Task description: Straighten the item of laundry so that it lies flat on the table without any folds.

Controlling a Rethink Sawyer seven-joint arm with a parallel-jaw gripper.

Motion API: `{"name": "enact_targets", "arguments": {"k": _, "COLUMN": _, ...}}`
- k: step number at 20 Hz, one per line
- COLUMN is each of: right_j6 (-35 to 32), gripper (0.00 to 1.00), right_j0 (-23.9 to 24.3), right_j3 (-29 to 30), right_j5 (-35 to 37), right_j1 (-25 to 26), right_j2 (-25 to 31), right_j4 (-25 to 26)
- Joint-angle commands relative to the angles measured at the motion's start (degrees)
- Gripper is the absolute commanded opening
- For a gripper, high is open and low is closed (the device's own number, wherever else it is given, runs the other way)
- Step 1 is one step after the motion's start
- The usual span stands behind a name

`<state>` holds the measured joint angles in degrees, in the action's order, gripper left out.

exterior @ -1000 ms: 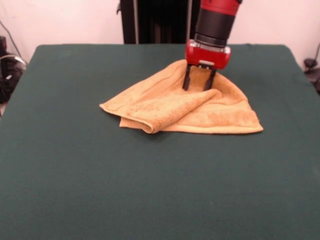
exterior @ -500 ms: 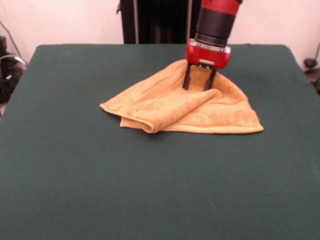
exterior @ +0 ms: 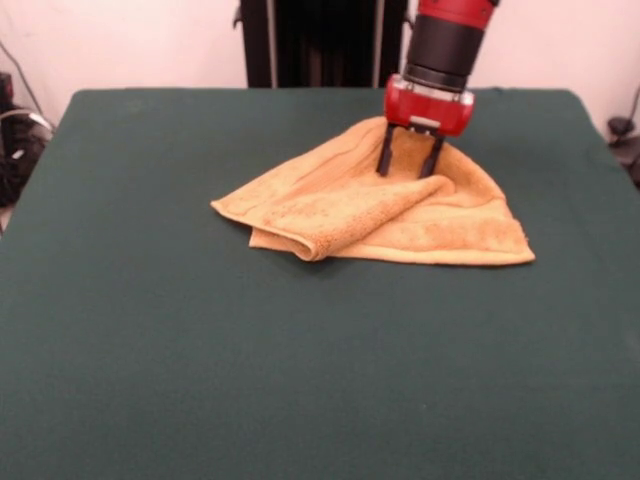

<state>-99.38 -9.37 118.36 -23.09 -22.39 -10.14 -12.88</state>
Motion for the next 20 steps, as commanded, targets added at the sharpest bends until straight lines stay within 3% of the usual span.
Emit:
{"name": "enact_targets", "arguments": {"k": 1, "right_j6": -14.97, "gripper": 1.0, "right_j0": -4.27, "right_j3": 3.6, "right_j5": 7.59, "right_j1": 6.21, "right_j2": 10.66, "right_j4": -3.04}}
{"name": "enact_targets", "arguments": {"k": 20, "right_j6": -14.1, "gripper": 1.0, "right_j0": -4.06, "right_j3": 4.45, "right_j5": 9.85, "right_j1": 3.74, "right_j2": 10.81, "right_j4": -3.47}}
